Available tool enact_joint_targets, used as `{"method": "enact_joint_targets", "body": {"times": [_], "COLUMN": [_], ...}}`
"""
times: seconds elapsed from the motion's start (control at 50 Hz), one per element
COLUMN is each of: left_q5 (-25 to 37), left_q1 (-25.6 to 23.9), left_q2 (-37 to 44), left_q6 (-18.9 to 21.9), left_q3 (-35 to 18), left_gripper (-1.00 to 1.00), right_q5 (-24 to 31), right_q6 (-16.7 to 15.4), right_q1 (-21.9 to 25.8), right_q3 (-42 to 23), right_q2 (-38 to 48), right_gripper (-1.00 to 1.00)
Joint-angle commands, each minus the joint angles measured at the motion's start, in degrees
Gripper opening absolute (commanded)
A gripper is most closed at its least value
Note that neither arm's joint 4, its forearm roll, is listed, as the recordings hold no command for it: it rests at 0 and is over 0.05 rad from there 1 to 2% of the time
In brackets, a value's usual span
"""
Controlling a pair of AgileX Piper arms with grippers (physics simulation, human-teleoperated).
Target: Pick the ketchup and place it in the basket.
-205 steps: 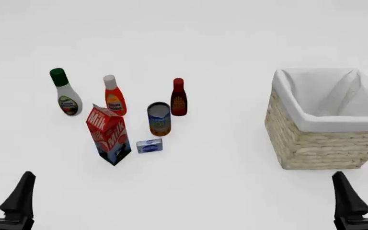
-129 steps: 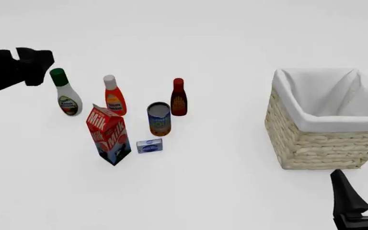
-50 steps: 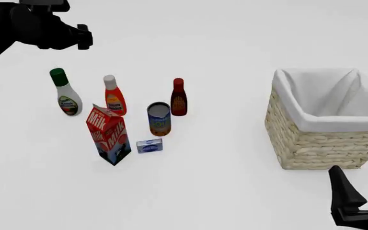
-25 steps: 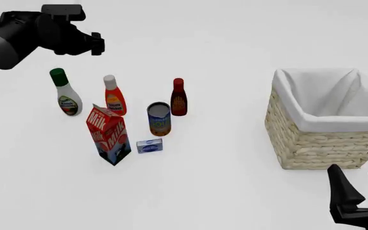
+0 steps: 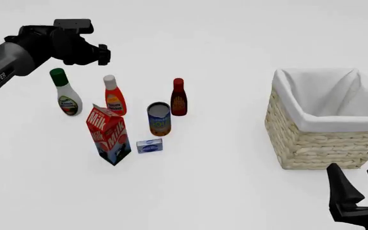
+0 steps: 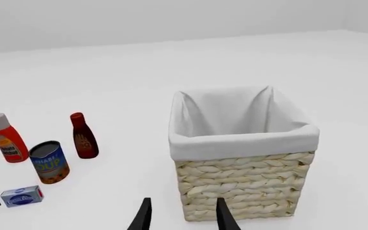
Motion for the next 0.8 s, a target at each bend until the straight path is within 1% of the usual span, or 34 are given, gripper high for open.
{"method": "enact_joint_targets", "body": {"times": [0.02,0.52,0.8], "left_q5": [-0.8,-2.2,-2.1], "left_q1": [-0.2,-0.1,0.1], "left_q2": [1.9,3.8,5.6], "left_q6": [-0.2,1.0,1.8], "left_q3": [0.4,1.4,0.2], "left_gripper": [1.0,1.0,1.0], "right_q5": [-0.2,0.8,0.8], "right_q6": [0.5,1.9,2.4], "right_q1": [0.0,0.2,0.2], "right_q3": [0.0,0.0,0.0], "right_q2": [0.2,-1.4,-1.6], "right_gripper": [1.0,1.0,1.0]}}
